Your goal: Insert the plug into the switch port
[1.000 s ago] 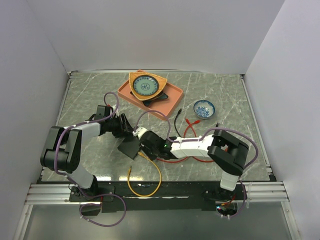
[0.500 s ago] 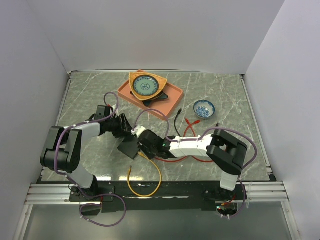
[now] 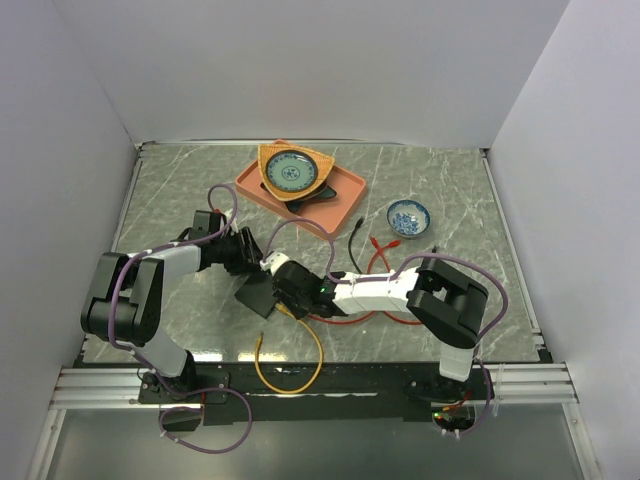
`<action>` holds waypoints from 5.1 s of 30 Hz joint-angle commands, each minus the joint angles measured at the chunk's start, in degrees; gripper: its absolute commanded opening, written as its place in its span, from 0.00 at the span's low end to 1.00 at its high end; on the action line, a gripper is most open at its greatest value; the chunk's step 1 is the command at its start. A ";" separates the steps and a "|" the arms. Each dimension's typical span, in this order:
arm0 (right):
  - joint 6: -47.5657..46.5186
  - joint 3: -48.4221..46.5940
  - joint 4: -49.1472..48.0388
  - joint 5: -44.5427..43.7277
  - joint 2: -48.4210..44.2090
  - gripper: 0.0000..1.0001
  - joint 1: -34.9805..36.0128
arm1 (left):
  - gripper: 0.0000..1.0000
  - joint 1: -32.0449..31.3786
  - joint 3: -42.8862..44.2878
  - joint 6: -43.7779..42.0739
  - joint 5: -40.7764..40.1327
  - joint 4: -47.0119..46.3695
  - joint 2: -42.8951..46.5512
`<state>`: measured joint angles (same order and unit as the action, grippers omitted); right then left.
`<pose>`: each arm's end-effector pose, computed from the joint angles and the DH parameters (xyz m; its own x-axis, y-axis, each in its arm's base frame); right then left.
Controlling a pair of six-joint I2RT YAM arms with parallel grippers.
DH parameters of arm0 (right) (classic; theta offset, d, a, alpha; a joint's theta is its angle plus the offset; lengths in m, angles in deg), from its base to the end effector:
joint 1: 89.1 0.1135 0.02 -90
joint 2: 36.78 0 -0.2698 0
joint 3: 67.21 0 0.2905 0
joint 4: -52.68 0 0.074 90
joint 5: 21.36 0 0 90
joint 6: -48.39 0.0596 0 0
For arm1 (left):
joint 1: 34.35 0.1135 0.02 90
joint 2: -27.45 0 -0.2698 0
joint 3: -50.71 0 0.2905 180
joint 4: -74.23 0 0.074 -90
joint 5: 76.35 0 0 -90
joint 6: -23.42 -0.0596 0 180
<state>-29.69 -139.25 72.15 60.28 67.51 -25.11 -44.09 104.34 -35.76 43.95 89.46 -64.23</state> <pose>0.1896 0.3689 0.1156 -0.5123 -0.5839 -0.6297 -0.7602 0.6494 0.0163 0.3218 -0.0857 0.1036 -0.9056 -0.2934 -0.3063 -0.0240 0.7564 -0.6536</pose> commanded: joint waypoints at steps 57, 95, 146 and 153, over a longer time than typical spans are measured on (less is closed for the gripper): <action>3.01 -6.77 -5.88 -7.55 4.78 0.00 -0.62 | 0.52 -3.18 0.30 -0.77 2.39 -0.06 -3.59; 10.31 -10.98 -10.36 -6.84 5.83 0.00 -6.07 | 0.47 -3.27 0.47 -0.60 2.57 -0.06 -6.41; 16.38 -13.02 -9.03 -6.85 5.67 0.00 -8.88 | 0.47 -3.18 0.03 0.63 0.46 0.03 -4.92; 10.67 -7.56 -7.38 -4.73 2.32 0.21 -6.51 | 0.71 -3.09 1.35 0.46 -3.93 1.26 -2.99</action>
<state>-16.07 -147.78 72.26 59.25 74.18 -30.97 -45.53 106.49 -35.97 38.77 78.91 -68.28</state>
